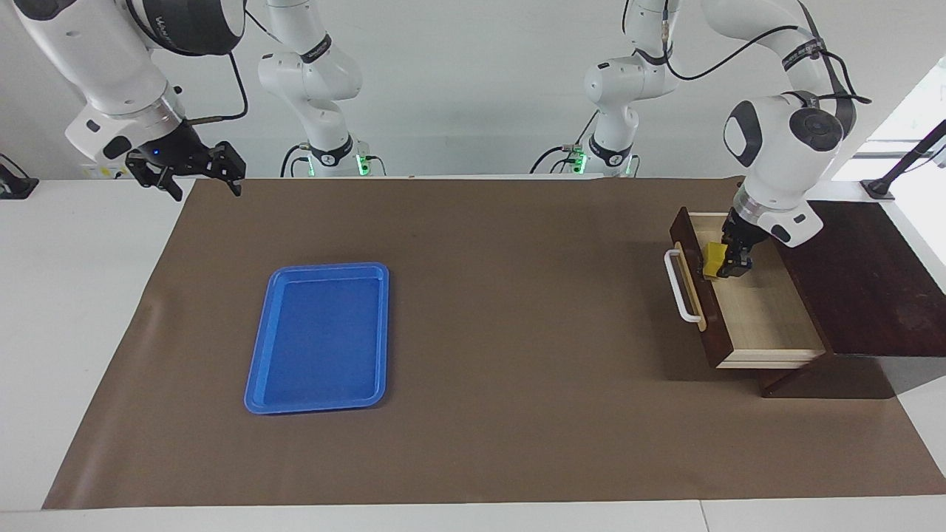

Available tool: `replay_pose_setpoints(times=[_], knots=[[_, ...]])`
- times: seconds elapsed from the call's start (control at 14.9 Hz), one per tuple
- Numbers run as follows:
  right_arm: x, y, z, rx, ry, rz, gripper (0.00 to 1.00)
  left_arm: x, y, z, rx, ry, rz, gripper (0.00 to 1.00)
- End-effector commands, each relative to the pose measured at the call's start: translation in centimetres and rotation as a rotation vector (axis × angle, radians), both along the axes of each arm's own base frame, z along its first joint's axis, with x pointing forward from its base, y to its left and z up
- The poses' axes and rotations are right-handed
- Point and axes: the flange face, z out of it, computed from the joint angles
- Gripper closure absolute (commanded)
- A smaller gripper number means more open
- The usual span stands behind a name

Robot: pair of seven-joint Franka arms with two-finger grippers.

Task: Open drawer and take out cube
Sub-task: 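Grasp the yellow cube in the drawer with the left gripper, then carry the cube toward the center while the right gripper approaches it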

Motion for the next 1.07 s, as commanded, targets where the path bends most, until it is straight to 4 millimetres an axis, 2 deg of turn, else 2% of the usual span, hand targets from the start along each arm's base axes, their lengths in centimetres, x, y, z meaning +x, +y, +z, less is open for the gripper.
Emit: replay_pose_setpoints(times=[0.0,0.13,0.2,0.27,0.54,0.74,0.87,1.01], knots=[[-1.5,0.7,-1.2,0.051,-0.03,0.128,0.0,2.1,-0.1,5.8,-0.023,0.027,0.031,1.0],[-2.0,1.4,-2.2,0.114,-0.053,0.246,0.0,2.2,-0.9,9.4,-0.075,0.02,0.092,1.0],[-2.0,2.0,-2.6,0.139,-0.07,0.293,0.0,2.1,-1.7,10.2,-0.089,0.015,0.142,1.0],[-2.4,3.3,-3.1,0.166,-0.071,0.369,0.0,1.8,-4.1,10.6,-0.103,0.01,0.206,1.0],[-3.4,8.0,-4.1,0.293,-0.107,0.632,0.0,0.2,-13.8,9.5,-0.168,-0.002,0.376,1.0],[-4.5,11.1,-5.2,0.408,-0.168,0.83,0.0,-3.0,-21.4,8.1,-0.181,-0.028,0.431,1.0],[-5.3,14.2,-5.4,0.46,-0.216,1.008,0.0,-4.3,-23.9,7.4,-0.174,-0.005,0.469,1.0],[-6.4,16.9,-5.8,0.508,-0.222,1.104,0.0,-5.5,-26.8,6.4,-0.158,0.021,0.464,1.0]])
